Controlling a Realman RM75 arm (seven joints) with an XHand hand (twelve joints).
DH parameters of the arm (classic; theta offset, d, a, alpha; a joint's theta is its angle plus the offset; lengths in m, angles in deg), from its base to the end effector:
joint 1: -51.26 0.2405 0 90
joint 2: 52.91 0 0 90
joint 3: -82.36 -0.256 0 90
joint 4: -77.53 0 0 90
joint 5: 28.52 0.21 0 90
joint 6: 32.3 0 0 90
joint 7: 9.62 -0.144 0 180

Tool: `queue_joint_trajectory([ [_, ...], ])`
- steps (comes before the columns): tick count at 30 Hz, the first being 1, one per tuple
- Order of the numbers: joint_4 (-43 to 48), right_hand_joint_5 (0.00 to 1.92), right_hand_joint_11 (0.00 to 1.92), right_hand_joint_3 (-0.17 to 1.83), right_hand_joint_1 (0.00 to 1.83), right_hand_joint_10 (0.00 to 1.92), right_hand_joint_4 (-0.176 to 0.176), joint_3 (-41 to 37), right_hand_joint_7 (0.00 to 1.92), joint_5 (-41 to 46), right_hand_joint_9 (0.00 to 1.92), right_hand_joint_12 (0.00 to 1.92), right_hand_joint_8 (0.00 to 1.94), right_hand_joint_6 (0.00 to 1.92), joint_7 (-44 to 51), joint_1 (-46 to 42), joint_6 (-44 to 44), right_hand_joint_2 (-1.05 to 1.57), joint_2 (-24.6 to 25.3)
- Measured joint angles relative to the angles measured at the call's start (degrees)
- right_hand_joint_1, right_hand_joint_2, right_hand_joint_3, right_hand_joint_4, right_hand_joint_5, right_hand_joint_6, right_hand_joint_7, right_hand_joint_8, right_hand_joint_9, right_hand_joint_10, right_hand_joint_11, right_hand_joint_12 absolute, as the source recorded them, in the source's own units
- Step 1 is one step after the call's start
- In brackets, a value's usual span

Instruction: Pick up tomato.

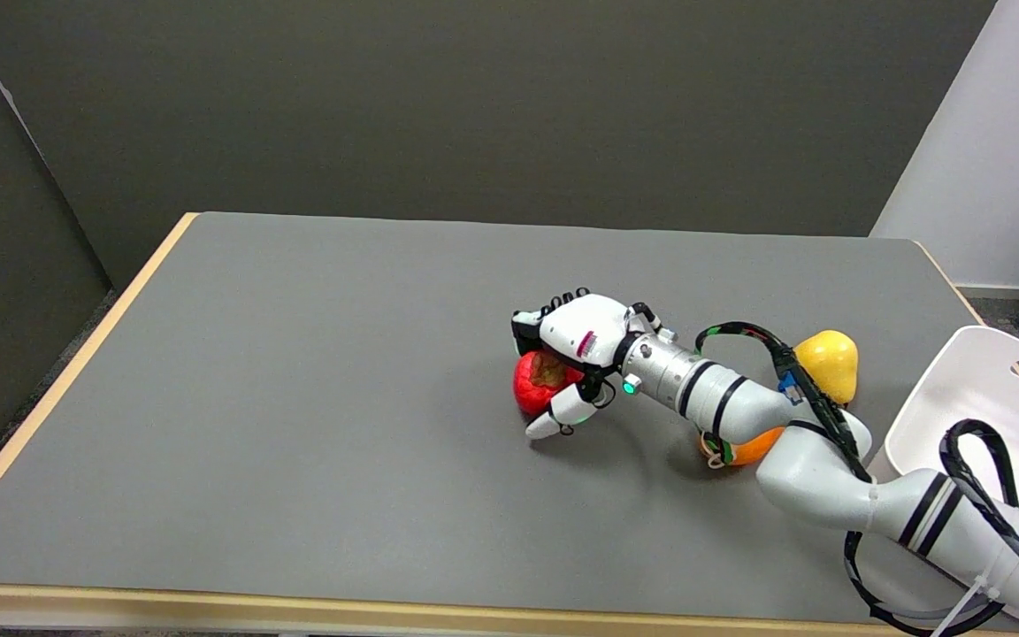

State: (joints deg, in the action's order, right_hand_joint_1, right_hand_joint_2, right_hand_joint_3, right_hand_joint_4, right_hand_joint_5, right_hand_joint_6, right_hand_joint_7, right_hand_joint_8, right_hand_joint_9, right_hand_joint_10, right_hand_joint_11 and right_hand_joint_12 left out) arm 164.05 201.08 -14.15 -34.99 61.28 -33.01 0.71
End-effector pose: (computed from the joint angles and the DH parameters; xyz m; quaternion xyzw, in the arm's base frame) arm -0.2636 -0.3616 0.2676 0.8206 -0.0649 -0.0557 0.5650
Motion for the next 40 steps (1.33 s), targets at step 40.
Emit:
queue_joint_trajectory([
  [40,3.39,0.58,0.74,0.23,1.34,1.48,-0.152,-35.15,0.82,-0.01,0.81,1.67,1.29,1.50,10.22,-5.72,-13.26,1.12,0.01],
])
